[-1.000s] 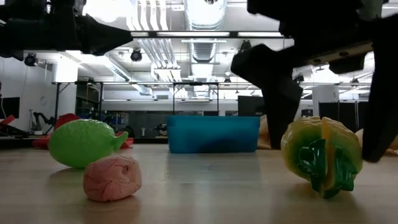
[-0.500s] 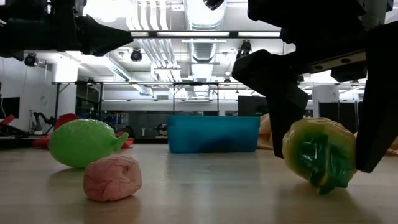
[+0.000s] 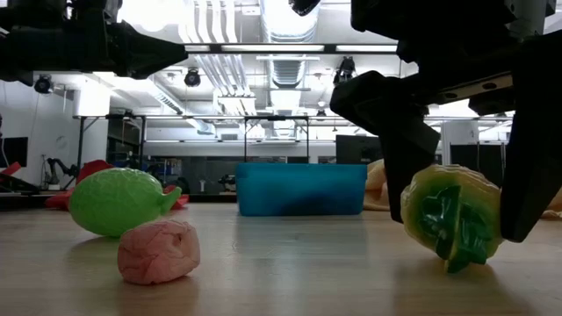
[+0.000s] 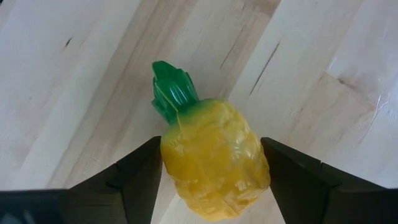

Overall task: Pick and placing Produce into tupperware
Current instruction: Put the yellow pineapple into the blue bin

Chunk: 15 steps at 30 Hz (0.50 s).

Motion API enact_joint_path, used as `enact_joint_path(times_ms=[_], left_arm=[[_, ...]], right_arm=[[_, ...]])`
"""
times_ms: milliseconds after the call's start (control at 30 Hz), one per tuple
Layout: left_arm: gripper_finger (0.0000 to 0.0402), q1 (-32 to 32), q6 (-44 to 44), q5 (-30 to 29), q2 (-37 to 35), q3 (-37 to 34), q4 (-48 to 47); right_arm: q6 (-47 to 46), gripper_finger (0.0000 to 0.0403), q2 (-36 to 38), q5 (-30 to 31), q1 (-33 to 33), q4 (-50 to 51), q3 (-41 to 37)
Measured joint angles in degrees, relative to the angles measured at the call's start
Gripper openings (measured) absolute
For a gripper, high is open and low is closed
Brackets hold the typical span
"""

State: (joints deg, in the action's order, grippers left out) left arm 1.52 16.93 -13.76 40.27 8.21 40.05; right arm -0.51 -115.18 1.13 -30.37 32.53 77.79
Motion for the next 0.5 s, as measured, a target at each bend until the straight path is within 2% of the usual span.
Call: enact_joint_path(times_ms=[333,500], left_arm=[[0.019,-0.02,0.0,0.0,-0.02,0.02,0.02],[0.019,-0.02,-0.02,0.0,-0.02,0.0,0.02]], right_arm=[[-0.84,0.0235,3.85,0.5,3.33,0.29,1.23],[2.34,0.0234,7.86,2.71,6.62,-0.1,1.19]])
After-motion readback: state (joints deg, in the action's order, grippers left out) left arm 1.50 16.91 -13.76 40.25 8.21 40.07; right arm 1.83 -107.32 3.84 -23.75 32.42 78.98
